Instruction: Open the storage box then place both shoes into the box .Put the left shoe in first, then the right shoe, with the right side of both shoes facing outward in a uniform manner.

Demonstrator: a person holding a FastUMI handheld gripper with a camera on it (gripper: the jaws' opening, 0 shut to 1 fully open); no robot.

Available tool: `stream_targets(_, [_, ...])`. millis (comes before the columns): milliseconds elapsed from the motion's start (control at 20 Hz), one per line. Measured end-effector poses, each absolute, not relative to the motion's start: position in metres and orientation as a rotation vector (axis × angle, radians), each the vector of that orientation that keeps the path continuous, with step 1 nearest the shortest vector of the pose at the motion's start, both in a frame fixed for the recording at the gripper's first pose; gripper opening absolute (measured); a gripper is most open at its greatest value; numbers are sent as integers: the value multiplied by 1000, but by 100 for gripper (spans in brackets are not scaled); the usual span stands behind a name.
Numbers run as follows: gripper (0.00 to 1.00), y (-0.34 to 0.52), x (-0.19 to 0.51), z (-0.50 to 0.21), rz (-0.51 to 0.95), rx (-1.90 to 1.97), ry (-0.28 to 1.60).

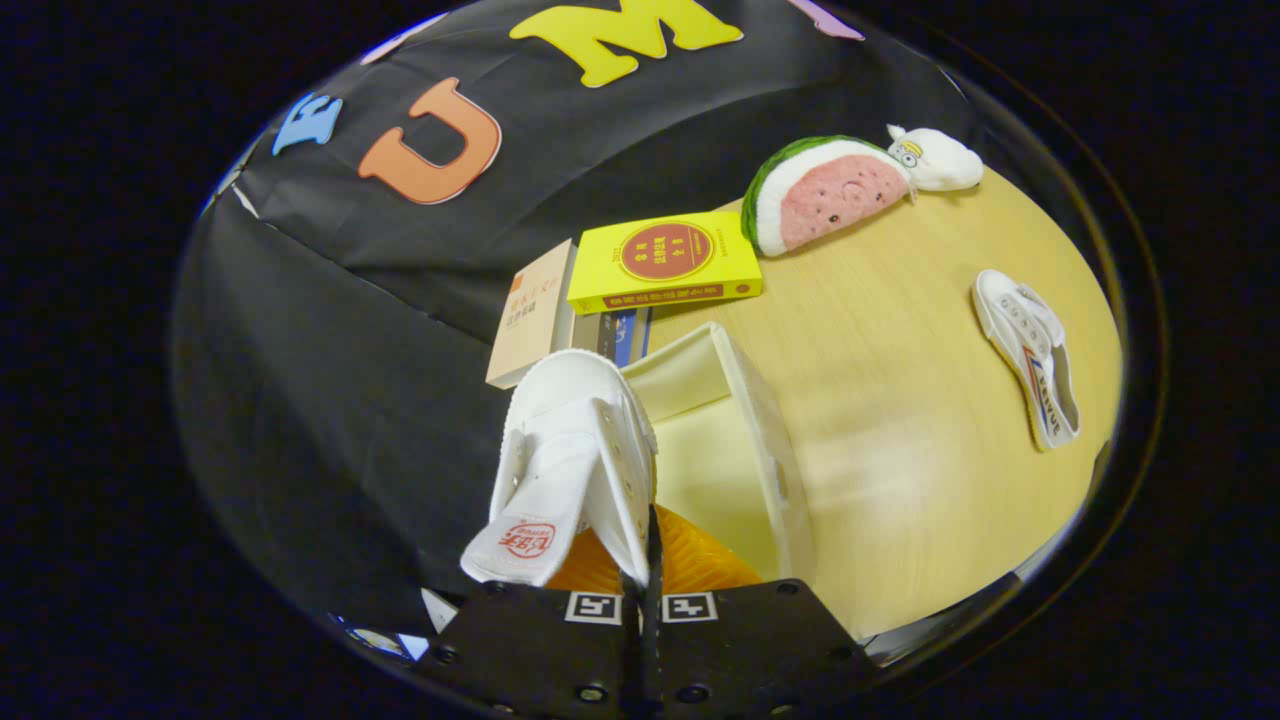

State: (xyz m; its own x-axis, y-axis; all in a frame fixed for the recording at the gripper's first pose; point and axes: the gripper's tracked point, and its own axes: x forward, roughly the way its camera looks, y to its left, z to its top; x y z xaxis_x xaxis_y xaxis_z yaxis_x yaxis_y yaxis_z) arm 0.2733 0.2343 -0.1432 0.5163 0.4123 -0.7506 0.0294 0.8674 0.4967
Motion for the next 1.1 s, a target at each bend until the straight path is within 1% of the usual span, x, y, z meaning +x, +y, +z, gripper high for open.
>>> stream_targets(100, [0, 247, 280, -158, 208, 519, 1003])
stream_targets(300, [0, 264, 300, -198, 135, 495, 908])
stream_targets(450, [0, 276, 300, -213, 143, 479, 883])
stream_targets(600, [0, 274, 298, -223, 89, 435, 847])
stream_targets(700, [0, 276, 296, -237, 91, 346, 845])
stream_targets(850, [1, 291, 292, -262, 122, 338, 923])
stream_targets(1000, [1, 286, 292, -283, 116, 263, 970])
stream_targets(1100, [4, 289, 282, -304, 131, 272, 1066])
